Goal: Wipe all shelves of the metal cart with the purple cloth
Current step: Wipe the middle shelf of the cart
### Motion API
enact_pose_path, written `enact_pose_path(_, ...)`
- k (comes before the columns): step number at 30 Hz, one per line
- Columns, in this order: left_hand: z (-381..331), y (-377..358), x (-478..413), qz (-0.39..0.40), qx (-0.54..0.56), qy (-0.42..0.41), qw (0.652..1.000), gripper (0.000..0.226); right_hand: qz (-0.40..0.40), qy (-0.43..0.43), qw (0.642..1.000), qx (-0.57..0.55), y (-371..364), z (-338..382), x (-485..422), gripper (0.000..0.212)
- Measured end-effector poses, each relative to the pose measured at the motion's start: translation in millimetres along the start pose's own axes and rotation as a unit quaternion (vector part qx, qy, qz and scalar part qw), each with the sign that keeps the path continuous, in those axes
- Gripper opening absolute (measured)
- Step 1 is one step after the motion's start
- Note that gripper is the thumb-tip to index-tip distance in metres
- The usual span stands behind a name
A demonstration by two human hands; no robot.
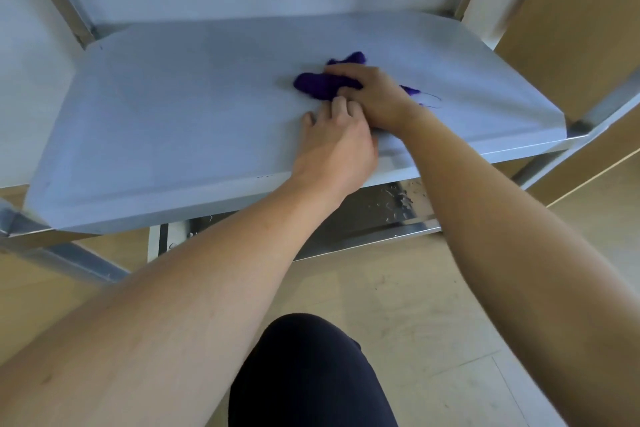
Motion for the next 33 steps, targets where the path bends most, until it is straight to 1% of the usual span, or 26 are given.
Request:
enact_pose_path(1, 0.8, 0.7, 0.8, -0.001, 0.003, 0.011, 1.0, 0.033, 0.008, -0.007, 0.999, -0.043, -6.0, 5.9, 0.1, 0.046)
enact_pose_path(3, 0.9, 3.5, 2.1, -0.006, 0.019, 0.01, 1.0, 0.03, -0.004, -0.035, 0.994, -0.107, -4.6, 10.6, 0.1, 0.046)
enact_pose_path(5, 3.2, 8.2, 2.7, -0.006, 0.053, 0.006, 0.999, 0.025, -0.007, -0.042, 0.993, -0.112, -0.5, 11.0, 0.4, 0.046)
enact_pose_path(7, 11.5, 12.8, 3.0, 0.003, 0.109, 0.012, 0.994, 0.022, -0.004, -0.034, 0.994, -0.102, -1.8, 10.8, 1.3, 0.047)
enact_pose_path(8, 17.9, 14.5, 4.0, 0.01, 0.129, 0.008, 0.992, 0.022, -0.005, -0.033, 0.994, -0.101, -3.6, 10.4, 1.0, 0.047)
enact_pose_path(10, 35.8, 17.0, 9.0, 0.029, 0.133, -0.024, 0.99, 0.028, -0.013, -0.034, 0.995, -0.096, -5.9, 8.6, -1.5, 0.046)
enact_pose_path(12, 63.1, 18.4, 16.8, 0.033, 0.112, -0.046, 0.992, 0.032, -0.023, -0.034, 0.996, -0.073, -9.3, 7.6, -6.2, 0.044)
enact_pose_path(13, 79.7, 19.1, 20.5, 0.029, 0.1, -0.041, 0.994, 0.033, -0.031, -0.035, 0.997, -0.055, -12.5, 7.8, -9.5, 0.044)
enact_pose_path(16, 130.2, 18.2, 34.2, 0.007, 0.069, 0.011, 0.998, 0.035, -0.076, -0.04, 0.996, 0.037, -25.0, 9.4, -18.0, 0.043)
enact_pose_path(19, 154.1, 14.6, 45.1, -0.026, 0.053, 0.073, 0.996, 0.036, -0.106, -0.032, 0.988, 0.109, -42.9, 15.1, -25.1, 0.045)
enact_pose_path(20, 154.4, 12.6, 46.2, -0.029, 0.051, 0.082, 0.995, 0.035, -0.098, -0.022, 0.988, 0.121, -53.7, 21.1, -29.1, 0.045)
enact_pose_path(22, 152.9, 11.2, 44.9, -0.032, 0.045, 0.093, 0.994, 0.03, -0.052, 0.021, 0.991, 0.122, -83.3, 41.8, -37.9, 0.045)
enact_pose_path(24, 154.5, 12.6, 44.8, -0.034, 0.041, 0.098, 0.994, 0.026, 0.007, 0.059, 0.994, 0.092, -113.7, 66.0, -43.0, 0.045)
enact_pose_path(26, 156.8, 13.6, 46.4, -0.036, 0.047, 0.099, 0.993, 0.028, 0.034, 0.063, 0.995, 0.065, -125.7, 78.0, -47.3, 0.046)
enact_pose_path(29, 155.9, 14.6, 47.6, -0.04, 0.061, 0.102, 0.992, 0.03, 0.03, 0.05, 0.996, 0.067, -104.6, 62.7, -54.3, 0.045)
enact_pose_path(31, 154.0, 14.2, 45.0, -0.035, 0.057, 0.106, 0.992, 0.031, -0.01, 0.031, 0.994, 0.101, -71.4, 37.2, -63.8, 0.04)
enact_pose_path(33, 153.0, 14.0, 43.1, -0.022, 0.044, 0.11, 0.993, 0.029, -0.054, -0.013, 0.99, 0.129, -33.1, 9.7, -73.4, 0.034)
Point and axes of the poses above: each hand's wrist, its own x-axis away from the middle knuckle, its own y-axis out of the back of the hand, z = x × y, the point moved 2 cm from there along -x, towards the middle knuckle, and after that the axes turned 14 degrees about -x, right-handed, at the moved point
